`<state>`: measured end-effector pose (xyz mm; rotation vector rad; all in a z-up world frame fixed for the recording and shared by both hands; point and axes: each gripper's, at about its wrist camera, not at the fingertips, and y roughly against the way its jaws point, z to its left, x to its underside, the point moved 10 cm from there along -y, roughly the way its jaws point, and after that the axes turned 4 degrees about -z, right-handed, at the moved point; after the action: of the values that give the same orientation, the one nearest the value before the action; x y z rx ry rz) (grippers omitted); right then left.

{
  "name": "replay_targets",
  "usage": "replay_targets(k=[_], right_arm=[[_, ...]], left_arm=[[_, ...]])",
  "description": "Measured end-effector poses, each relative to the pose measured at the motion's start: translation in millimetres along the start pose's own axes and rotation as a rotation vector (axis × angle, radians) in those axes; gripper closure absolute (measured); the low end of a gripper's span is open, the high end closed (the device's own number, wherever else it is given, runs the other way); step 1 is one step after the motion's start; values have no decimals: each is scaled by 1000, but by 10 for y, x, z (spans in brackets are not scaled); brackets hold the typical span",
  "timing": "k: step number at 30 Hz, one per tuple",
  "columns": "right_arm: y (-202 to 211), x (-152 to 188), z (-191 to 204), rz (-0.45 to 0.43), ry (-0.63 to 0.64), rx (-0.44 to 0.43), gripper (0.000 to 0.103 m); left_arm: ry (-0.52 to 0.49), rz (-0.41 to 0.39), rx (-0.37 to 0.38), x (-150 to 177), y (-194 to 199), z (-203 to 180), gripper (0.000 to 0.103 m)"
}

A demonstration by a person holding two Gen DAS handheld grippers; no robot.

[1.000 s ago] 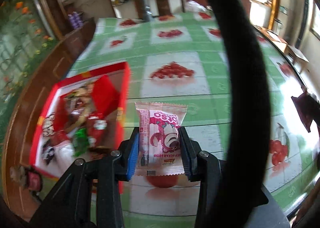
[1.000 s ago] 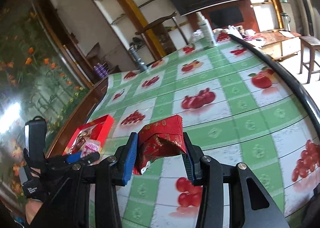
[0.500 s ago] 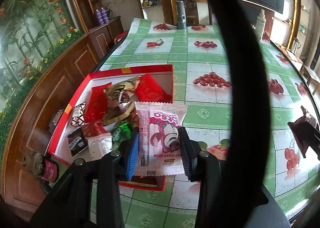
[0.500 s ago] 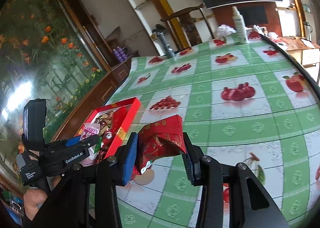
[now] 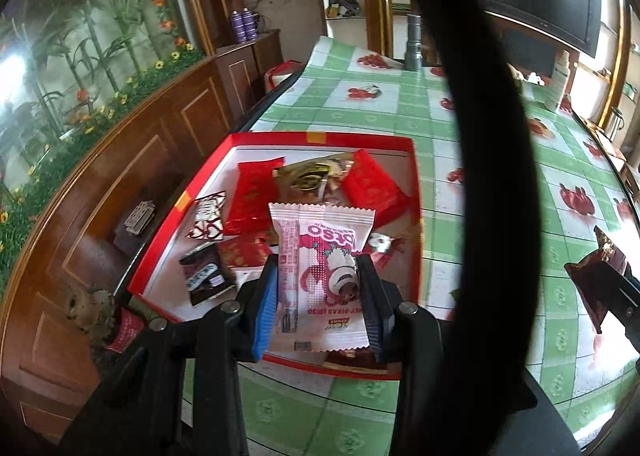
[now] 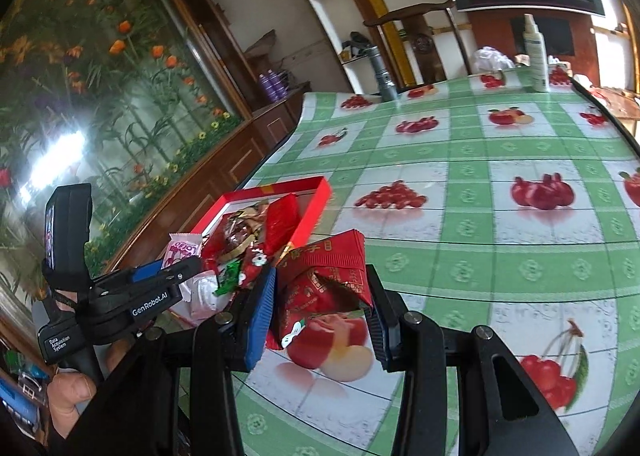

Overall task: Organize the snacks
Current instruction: 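Carry the red package and the pink pastry bag over the white tray, then lower both snacks into the tray and open both tools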

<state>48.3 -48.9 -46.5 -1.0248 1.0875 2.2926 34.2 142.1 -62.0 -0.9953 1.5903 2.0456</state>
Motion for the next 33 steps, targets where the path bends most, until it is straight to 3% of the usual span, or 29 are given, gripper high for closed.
replay_targets(k=[22, 33], right_arm=[[-450, 66, 562, 67, 86, -89, 61], [-798, 194, 729, 133, 107, -122, 61]], left_arm=[[99, -14, -67, 1, -100, 582, 64], [146, 72, -78, 204, -407, 878, 64]])
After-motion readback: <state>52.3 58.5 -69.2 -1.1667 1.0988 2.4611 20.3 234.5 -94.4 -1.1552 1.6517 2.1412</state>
